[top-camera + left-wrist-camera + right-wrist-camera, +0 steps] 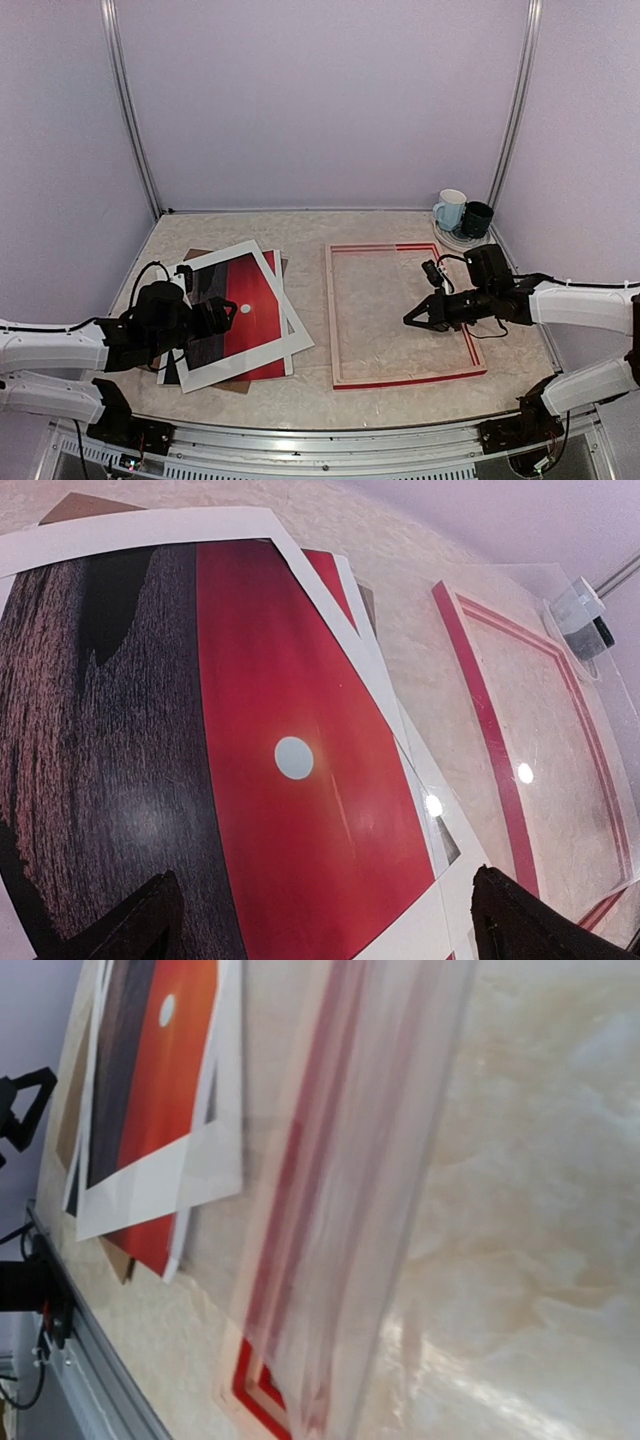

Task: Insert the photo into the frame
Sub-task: Place the glass panel at the frame body.

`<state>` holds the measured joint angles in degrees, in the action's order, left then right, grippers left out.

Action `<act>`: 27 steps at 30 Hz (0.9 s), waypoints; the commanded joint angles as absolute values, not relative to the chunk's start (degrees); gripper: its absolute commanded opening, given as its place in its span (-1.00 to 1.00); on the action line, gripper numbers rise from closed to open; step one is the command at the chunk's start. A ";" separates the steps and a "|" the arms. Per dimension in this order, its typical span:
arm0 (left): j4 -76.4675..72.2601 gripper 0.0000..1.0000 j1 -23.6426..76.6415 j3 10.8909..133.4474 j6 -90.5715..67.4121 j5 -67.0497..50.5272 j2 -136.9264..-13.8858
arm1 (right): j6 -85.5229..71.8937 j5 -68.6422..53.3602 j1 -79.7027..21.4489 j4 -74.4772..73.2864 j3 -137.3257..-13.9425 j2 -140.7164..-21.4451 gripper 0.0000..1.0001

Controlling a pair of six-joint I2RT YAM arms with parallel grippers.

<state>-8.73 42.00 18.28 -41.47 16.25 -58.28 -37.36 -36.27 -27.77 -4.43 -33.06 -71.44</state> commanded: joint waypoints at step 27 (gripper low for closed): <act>-13.54 0.98 42.45 20.30 -40.43 14.33 -63.70 | -26.06 -30.00 -20.92 -20.04 -30.72 -65.41 -1.00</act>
